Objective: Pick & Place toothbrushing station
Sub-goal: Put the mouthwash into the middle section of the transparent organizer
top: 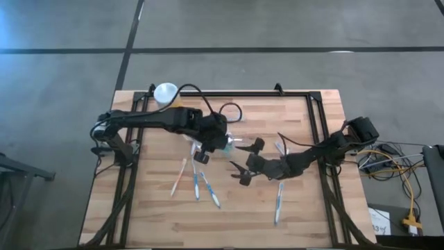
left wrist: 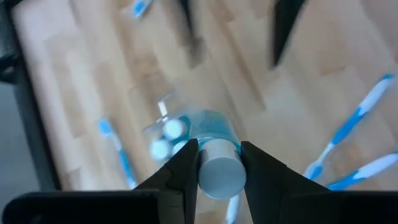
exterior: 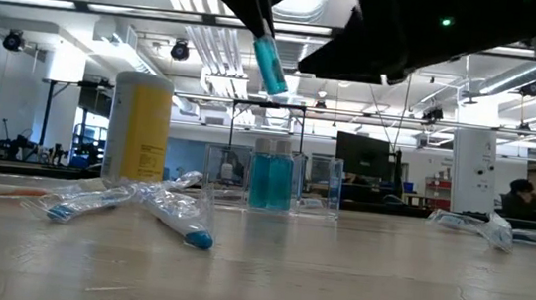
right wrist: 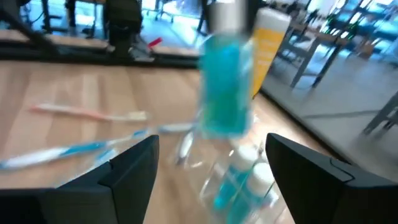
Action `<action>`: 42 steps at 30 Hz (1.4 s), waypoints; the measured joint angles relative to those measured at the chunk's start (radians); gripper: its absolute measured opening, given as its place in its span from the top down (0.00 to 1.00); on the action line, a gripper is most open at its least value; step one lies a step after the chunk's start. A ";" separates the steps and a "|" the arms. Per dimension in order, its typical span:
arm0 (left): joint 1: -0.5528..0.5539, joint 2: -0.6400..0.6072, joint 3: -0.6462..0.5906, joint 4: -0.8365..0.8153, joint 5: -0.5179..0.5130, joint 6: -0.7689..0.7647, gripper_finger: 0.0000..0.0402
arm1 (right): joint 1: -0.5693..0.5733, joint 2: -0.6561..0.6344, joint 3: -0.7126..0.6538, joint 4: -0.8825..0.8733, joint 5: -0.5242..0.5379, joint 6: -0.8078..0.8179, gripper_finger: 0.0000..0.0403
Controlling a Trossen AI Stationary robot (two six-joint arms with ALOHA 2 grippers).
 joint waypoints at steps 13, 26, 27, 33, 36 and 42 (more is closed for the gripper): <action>0.191 0.053 0.033 -0.035 0.036 0.053 0.75 | 0.144 -0.181 -0.094 -0.199 -0.004 0.050 0.50; 0.198 0.146 0.046 -0.049 0.063 0.081 0.75 | 0.152 -0.370 -0.268 -0.126 -0.004 0.085 0.97; 0.198 0.150 0.047 -0.043 0.064 0.080 0.75 | 0.152 -0.374 -0.277 -0.113 -0.004 0.082 0.97; 0.198 0.185 0.046 -0.047 0.064 0.073 0.75 | 0.149 -0.372 -0.286 -0.086 -0.004 0.064 0.98; 0.198 0.192 0.045 -0.044 0.064 0.073 0.75 | 0.149 -0.372 -0.281 -0.085 -0.004 0.051 0.98; 0.198 0.228 0.072 -0.053 0.072 0.065 0.75 | 0.149 -0.373 -0.280 -0.086 -0.008 0.058 0.98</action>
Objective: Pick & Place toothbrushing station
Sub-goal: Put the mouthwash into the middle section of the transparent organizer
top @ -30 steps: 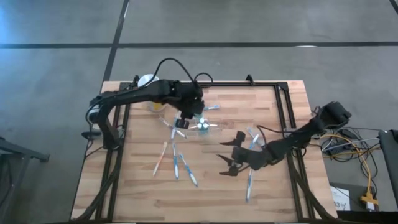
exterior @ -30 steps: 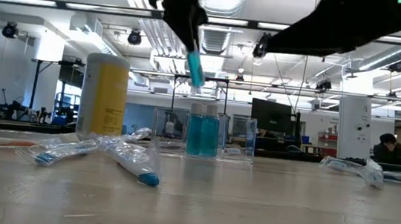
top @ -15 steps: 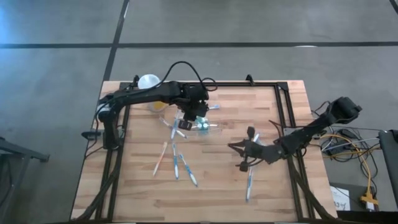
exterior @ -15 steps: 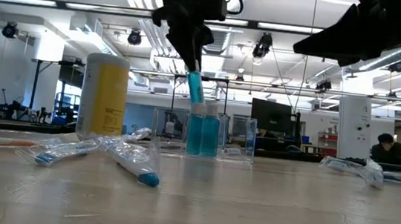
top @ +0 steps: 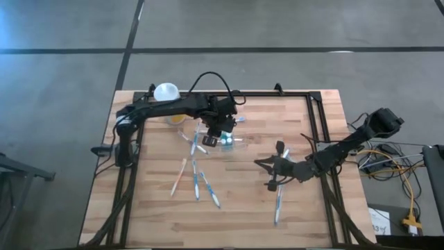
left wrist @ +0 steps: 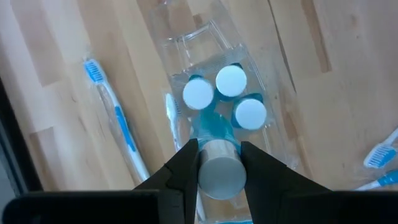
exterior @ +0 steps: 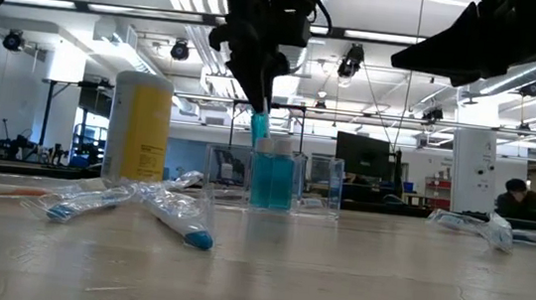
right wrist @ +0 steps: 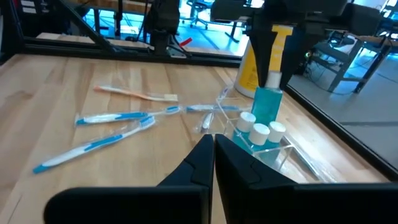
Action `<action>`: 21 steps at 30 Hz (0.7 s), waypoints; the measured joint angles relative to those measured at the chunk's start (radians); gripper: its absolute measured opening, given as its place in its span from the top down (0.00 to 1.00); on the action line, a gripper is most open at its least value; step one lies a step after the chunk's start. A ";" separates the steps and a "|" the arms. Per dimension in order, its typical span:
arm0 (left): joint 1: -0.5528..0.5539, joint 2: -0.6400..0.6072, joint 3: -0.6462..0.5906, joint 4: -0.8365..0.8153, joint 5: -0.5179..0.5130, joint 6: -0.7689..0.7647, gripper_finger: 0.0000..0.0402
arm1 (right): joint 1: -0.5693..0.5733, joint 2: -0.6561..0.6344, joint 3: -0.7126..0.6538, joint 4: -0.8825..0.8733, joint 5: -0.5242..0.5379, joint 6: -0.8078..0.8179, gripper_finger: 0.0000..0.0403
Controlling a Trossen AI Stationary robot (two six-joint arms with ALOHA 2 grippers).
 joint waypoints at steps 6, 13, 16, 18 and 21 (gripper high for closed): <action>0.000 0.070 0.040 -0.030 0.006 -0.010 0.75 | 0.000 0.000 0.000 0.000 -0.007 0.027 0.98; 0.001 0.155 0.092 -0.071 0.006 -0.019 0.75 | 0.000 0.000 0.001 -0.001 -0.007 0.030 0.98; 0.001 0.178 0.104 -0.070 0.006 -0.018 0.75 | 0.000 0.000 -0.001 -0.001 -0.007 0.027 0.98; 0.002 0.188 0.105 -0.068 0.006 -0.018 0.75 | 0.000 0.000 -0.002 -0.001 -0.007 0.027 0.98; 0.003 0.194 0.104 -0.068 0.006 -0.027 0.75 | 0.000 0.000 -0.002 -0.001 -0.007 0.028 0.98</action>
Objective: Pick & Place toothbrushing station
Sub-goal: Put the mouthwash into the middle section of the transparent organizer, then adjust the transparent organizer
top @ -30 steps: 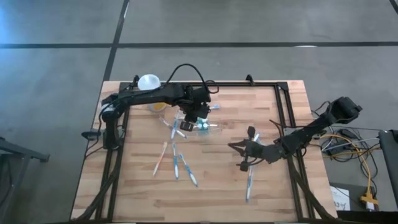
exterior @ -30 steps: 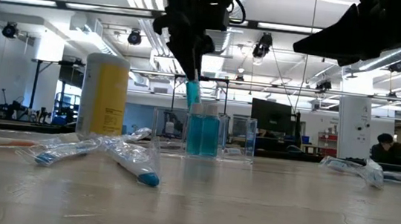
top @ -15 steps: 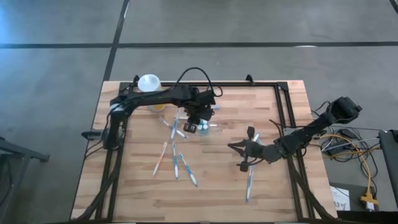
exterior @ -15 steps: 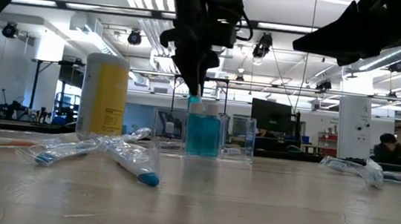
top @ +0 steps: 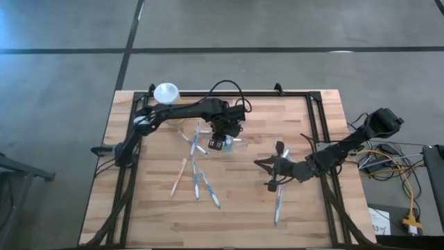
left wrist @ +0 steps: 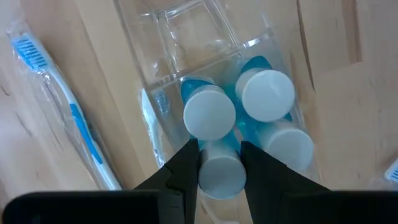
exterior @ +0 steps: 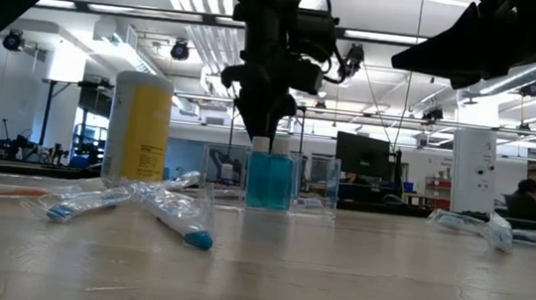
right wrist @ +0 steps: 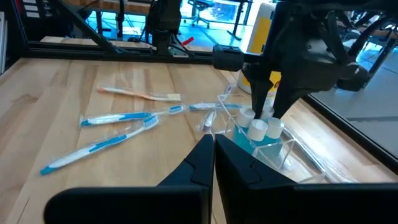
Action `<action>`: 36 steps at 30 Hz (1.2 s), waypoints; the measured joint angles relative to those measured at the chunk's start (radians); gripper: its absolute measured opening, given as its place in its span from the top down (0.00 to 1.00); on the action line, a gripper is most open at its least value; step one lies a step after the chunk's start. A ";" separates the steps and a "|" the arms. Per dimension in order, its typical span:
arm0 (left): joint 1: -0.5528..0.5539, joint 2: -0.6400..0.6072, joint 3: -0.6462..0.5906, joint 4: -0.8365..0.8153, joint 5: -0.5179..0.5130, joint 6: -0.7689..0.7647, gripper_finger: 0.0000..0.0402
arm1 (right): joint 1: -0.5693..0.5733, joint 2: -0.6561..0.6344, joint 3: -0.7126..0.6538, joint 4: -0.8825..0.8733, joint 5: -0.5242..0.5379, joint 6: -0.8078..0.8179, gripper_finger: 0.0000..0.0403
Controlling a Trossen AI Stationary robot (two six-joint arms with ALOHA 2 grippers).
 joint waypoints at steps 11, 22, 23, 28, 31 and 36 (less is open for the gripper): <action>-0.002 -0.055 0.030 -0.009 0.005 -0.031 0.35 | -0.002 0.000 -0.006 -0.008 -0.068 0.002 0.98; -0.019 -0.420 -0.126 -0.141 0.243 -0.330 0.29 | -0.009 0.000 -0.025 -0.059 -0.065 0.075 0.98; -0.033 -0.478 -0.197 -0.100 0.242 -0.361 0.30 | -0.012 0.000 -0.027 -0.071 -0.061 0.101 0.98; -0.145 -0.795 -0.689 0.388 0.041 -0.611 0.38 | -0.032 0.000 -0.054 -0.128 -0.005 0.252 0.98; -0.213 -0.935 -0.975 0.695 -0.074 -0.733 0.47 | -0.061 0.000 -0.082 -0.129 0.012 0.323 0.98; -0.340 -1.045 -1.388 1.250 -0.270 -0.818 0.73 | -0.131 0.002 -0.122 -0.129 0.012 0.426 0.98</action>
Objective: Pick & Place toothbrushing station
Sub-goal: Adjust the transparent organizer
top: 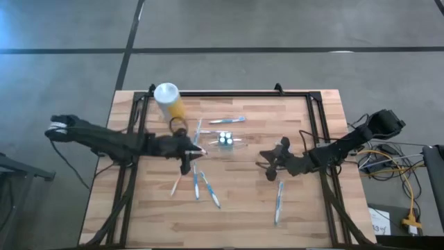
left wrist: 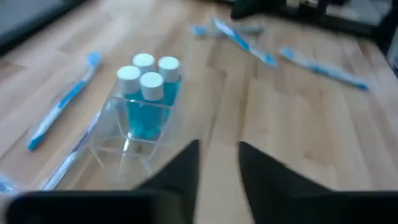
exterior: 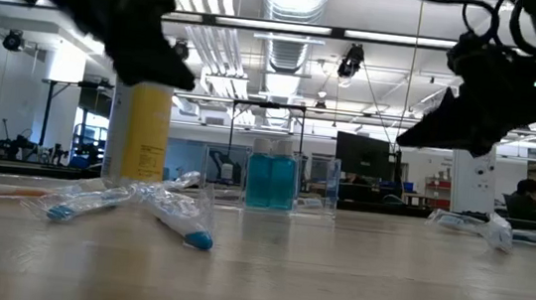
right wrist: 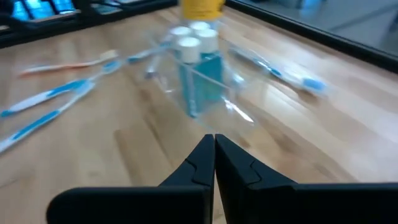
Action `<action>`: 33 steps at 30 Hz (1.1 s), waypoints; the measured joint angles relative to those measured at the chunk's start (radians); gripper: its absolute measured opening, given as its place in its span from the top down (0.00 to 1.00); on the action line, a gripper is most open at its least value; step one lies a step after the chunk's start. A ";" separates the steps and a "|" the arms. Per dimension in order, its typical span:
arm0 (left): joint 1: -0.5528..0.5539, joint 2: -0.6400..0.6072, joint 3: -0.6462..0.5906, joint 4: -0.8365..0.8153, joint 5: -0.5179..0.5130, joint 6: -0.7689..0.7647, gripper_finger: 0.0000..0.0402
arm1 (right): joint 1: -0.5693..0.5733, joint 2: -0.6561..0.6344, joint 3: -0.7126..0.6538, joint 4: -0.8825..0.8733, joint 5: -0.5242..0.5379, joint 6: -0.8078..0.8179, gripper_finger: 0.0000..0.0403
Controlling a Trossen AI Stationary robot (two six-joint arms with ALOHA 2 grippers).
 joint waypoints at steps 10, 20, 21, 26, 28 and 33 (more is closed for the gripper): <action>-0.024 0.027 -0.235 0.231 -0.302 -0.089 0.99 | -0.134 0.069 -0.032 0.019 0.049 0.097 0.98; 0.038 0.226 -0.109 0.189 -0.296 -0.075 0.99 | -0.221 0.225 0.057 0.039 -0.039 0.019 0.98; 0.039 0.247 -0.101 0.186 -0.296 -0.071 0.99 | -0.223 0.240 0.072 0.039 -0.042 -0.001 0.98; 0.047 0.315 -0.065 0.184 -0.314 -0.089 0.99 | -0.233 0.283 0.133 0.038 -0.090 -0.068 0.98; 0.051 0.328 -0.054 0.187 -0.314 -0.090 0.99 | -0.234 0.293 0.150 0.038 -0.091 -0.074 0.98; 0.075 0.366 -0.028 0.179 -0.304 -0.089 1.00 | -0.255 0.299 0.167 0.040 -0.093 -0.093 0.98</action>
